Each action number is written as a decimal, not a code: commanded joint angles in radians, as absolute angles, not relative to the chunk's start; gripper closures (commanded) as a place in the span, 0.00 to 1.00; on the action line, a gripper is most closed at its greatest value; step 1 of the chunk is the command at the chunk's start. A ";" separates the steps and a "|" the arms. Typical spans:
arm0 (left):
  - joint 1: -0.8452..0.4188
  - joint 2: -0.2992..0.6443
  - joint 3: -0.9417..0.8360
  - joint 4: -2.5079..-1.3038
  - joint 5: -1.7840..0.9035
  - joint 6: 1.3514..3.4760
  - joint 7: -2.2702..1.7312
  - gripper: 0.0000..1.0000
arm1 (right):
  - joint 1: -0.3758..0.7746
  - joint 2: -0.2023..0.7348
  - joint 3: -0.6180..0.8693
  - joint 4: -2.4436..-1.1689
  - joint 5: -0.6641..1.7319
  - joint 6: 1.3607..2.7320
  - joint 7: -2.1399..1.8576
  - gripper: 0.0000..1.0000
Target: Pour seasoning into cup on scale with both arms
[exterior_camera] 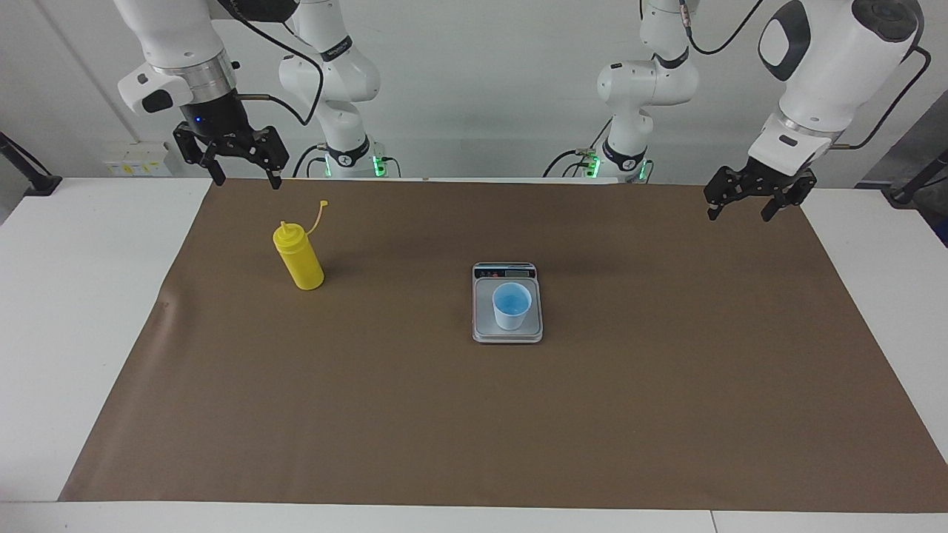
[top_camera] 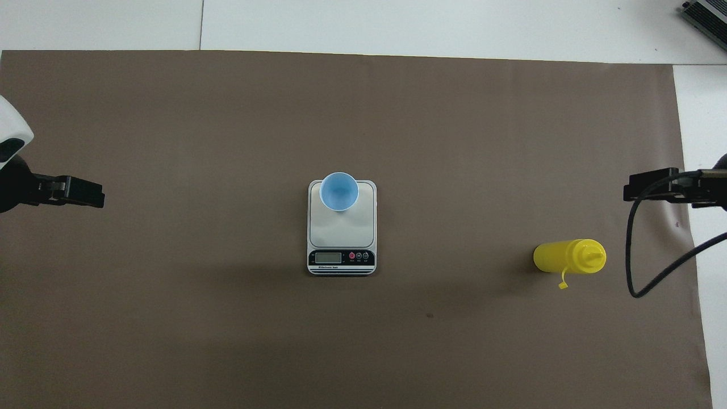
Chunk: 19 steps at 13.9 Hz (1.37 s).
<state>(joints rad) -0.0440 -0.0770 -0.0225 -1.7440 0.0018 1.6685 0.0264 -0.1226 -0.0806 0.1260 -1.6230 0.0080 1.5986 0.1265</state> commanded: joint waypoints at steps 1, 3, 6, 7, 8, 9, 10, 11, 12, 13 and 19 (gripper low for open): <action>-0.035 -0.091 -0.026 -1.741 0.006 1.647 0.035 0.00 | -0.123 0.001 0.169 -1.516 -0.018 1.539 0.202 0.00; -0.035 -0.091 -0.026 -1.741 0.006 1.647 0.035 0.00 | -0.123 0.005 0.199 -1.523 -0.021 1.536 0.253 0.00; -0.035 -0.091 -0.026 -1.741 0.006 1.647 0.034 0.00 | -0.124 -0.021 0.201 -1.566 -0.018 1.528 0.249 0.00; -0.035 -0.091 -0.026 -1.741 0.006 1.647 0.035 0.00 | -0.127 -0.023 0.201 -1.571 -0.018 1.528 0.239 0.00; -0.035 -0.091 -0.026 -1.741 0.006 1.647 0.035 0.00 | -0.127 -0.025 0.201 -1.571 -0.017 1.528 0.230 0.00; -0.035 -0.091 -0.026 -1.741 0.006 1.647 0.035 0.00 | -0.127 -0.025 0.201 -1.571 -0.018 1.529 0.227 0.00; -0.035 -0.091 -0.026 -1.741 0.006 1.647 0.035 0.00 | -0.127 -0.025 0.201 -1.571 -0.017 1.534 0.227 0.00; -0.035 -0.091 -0.026 -1.741 0.006 1.647 0.035 0.00 | -0.127 -0.023 0.201 -1.571 -0.014 1.539 0.227 0.00; -0.035 -0.091 -0.026 -1.741 0.006 1.647 0.035 0.00 | -0.129 -0.021 0.201 -1.571 -0.008 1.542 0.227 0.00; -0.035 -0.091 -0.026 -1.741 0.006 1.647 0.035 0.00 | -0.136 -0.021 0.201 -1.569 -0.006 1.542 0.222 0.00; -0.035 -0.091 -0.026 -1.741 0.006 1.647 0.035 0.00 | 0.033 -0.018 0.012 -1.542 -0.003 1.537 0.176 0.00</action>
